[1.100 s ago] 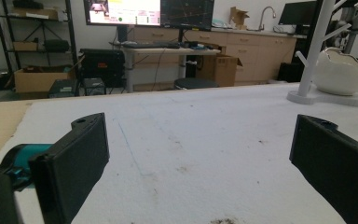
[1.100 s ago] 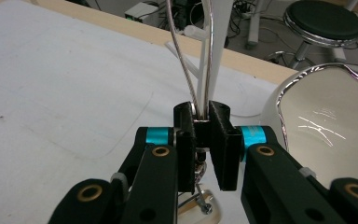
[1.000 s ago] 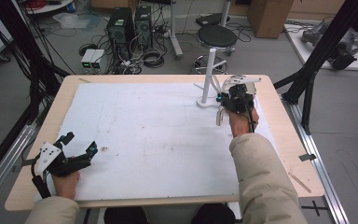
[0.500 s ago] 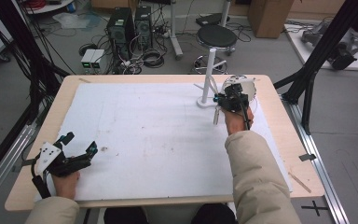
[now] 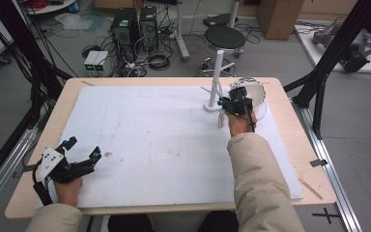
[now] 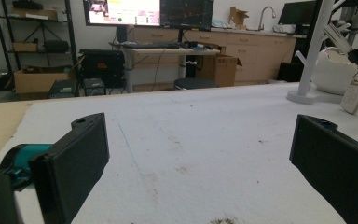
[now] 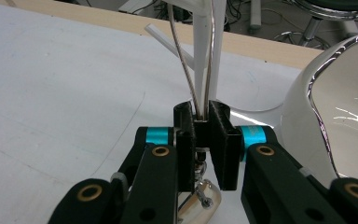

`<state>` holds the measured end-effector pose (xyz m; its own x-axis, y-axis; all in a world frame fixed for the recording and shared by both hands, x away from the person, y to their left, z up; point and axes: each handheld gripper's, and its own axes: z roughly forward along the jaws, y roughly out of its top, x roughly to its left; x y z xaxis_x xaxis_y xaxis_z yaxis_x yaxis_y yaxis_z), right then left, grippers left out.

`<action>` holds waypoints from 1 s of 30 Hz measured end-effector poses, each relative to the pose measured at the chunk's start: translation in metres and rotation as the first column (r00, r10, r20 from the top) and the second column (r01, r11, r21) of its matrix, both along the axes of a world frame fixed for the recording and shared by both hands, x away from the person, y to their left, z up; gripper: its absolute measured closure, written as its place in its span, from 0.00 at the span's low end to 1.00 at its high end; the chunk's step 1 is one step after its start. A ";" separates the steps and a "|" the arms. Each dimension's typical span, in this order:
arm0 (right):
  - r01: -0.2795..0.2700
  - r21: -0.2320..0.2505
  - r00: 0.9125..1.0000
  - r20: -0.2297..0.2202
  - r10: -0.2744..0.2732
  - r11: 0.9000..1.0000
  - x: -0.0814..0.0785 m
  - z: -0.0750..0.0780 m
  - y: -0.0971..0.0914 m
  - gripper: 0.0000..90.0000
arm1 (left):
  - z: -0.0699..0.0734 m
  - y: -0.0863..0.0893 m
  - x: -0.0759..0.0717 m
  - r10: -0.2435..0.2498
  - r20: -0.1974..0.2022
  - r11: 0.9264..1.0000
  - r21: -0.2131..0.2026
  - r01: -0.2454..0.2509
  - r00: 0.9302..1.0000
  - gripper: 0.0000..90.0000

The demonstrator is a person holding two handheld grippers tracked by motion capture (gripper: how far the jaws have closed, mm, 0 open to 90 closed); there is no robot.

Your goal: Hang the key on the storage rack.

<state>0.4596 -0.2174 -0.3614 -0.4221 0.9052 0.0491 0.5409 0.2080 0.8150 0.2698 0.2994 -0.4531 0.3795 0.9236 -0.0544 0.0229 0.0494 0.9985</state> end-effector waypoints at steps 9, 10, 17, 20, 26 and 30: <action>0.004 0.004 1.000 -0.017 -0.004 1.000 0.005 -0.005 -0.002 0.90 | 0.000 0.000 0.000 0.000 0.001 1.000 -0.001 0.000 1.000 0.06; 0.006 0.006 1.000 -0.020 -0.006 1.000 0.005 -0.006 -0.001 0.90 | 0.000 0.000 0.000 -0.001 0.000 1.000 0.003 0.001 1.000 0.06; 0.000 -0.001 1.000 -0.025 0.000 1.000 0.007 -0.008 -0.001 0.89 | 0.000 0.000 0.000 -0.001 0.001 1.000 0.003 0.001 1.000 0.06; -0.014 0.002 1.000 -0.023 0.014 1.000 0.007 -0.008 -0.003 0.86 | 0.000 0.000 -0.001 -0.002 0.003 1.000 0.008 0.002 1.000 0.06; -0.040 0.012 0.999 -0.008 0.040 0.999 0.004 -0.004 -0.005 0.70 | 0.000 0.000 -0.001 -0.002 0.010 1.000 0.006 0.002 1.000 0.06; -0.075 0.031 0.997 0.007 0.075 0.997 0.000 0.001 -0.009 0.62 | 0.000 0.000 -0.001 -0.001 0.009 1.000 0.007 0.001 1.000 0.06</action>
